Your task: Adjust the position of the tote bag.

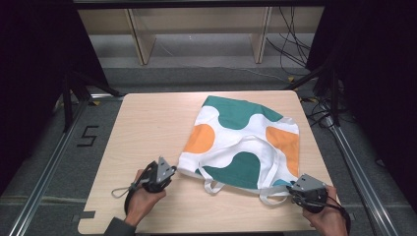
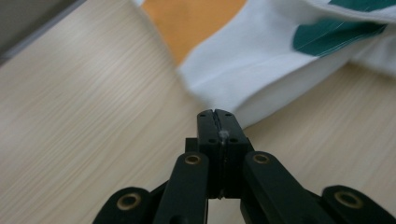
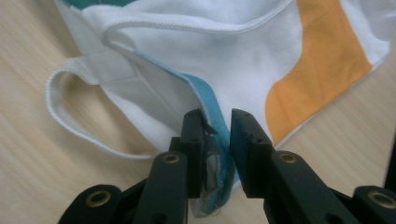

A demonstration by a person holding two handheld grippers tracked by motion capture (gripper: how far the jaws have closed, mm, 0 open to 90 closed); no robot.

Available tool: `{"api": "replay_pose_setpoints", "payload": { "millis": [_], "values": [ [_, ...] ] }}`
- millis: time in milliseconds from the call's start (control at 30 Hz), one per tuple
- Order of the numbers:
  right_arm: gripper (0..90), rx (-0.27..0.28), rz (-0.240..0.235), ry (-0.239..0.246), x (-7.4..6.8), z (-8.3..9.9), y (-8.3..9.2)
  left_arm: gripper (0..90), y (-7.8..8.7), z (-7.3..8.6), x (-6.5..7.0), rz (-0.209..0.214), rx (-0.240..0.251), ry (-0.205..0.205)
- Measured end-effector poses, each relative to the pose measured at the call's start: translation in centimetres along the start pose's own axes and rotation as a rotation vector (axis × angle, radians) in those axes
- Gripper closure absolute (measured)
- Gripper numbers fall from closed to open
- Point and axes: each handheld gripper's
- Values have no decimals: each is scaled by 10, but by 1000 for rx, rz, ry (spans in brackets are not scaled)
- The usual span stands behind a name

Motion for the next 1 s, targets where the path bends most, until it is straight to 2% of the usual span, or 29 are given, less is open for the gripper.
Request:
{"api": "replay_pose_setpoints", "payload": {
  "millis": [33,67,100,133,167,200,233,300,333,367,400,433,467,500,533,567,600,633,667,800,833,900,1000],
  "values": [
    [753,3,9,1,1,0,0,893,6,11,-2,11,-15,16],
    [753,3,9,1,1,0,0,892,6,11,-2,11,-15,16],
    [802,10,-3,26,1,-1,-2,887,14,27,-3,12,-4,108],
    [802,10,-3,26,1,-1,-2,865,14,27,-3,12,-4,108],
    [845,10,5,28,0,-3,-2,841,21,31,-7,13,6,114],
    [851,18,5,43,0,-5,-2,827,22,29,-9,18,30,107],
    [856,21,7,40,1,-6,-2,810,20,26,-6,19,70,151],
    [861,18,8,24,2,-6,-1,789,19,22,-5,18,78,143],
    [864,23,3,31,3,-7,-2,765,18,20,-9,21,71,66],
    [868,19,6,14,4,-6,-3,718,14,16,-7,45,69,67],
    [869,17,5,29,5,-6,-4,695,11,13,-5,49,74,63],
    [871,21,6,43,6,-6,-4,671,5,8,1,72,73,103],
    [871,21,6,43,6,-6,-4,655,5,8,1,72,73,103],
    [873,18,20,49,9,-6,-5,631,4,5,2,75,64,79],
    [873,15,27,40,10,-6,-6,604,-1,1,6,78,66,94],
    [873,17,32,39,12,-6,-7,584,-2,-1,7,77,51,83],
    [873,13,41,23,14,-6,-7,576,-4,-2,9,76,47,80],
    [873,11,47,2,15,-6,-8,567,-6,-4,10,75,41,59],
    [874,18,51,16,19,-7,-10,555,-10,-6,12,81,44,78],
    [874,27,68,12,27,-9,-13,512,-18,-13,16,92,31,60],
    [873,29,80,5,32,-11,-16,498,-24,-18,18,101,22,52],
    [873,29,91,2,37,-13,-20,467,-31,-23,22,104,22,58],
    [873,28,93,4,44,-15,-25,396,-39,-29,28,83,5,40]
  ]
}}
Point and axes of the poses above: each handheld gripper's, and its own axes: y roughly backward along the jaws, z roughly out of its underside, x roughly to its right, and after that the axes turned 9 degrees about -y, right-handed
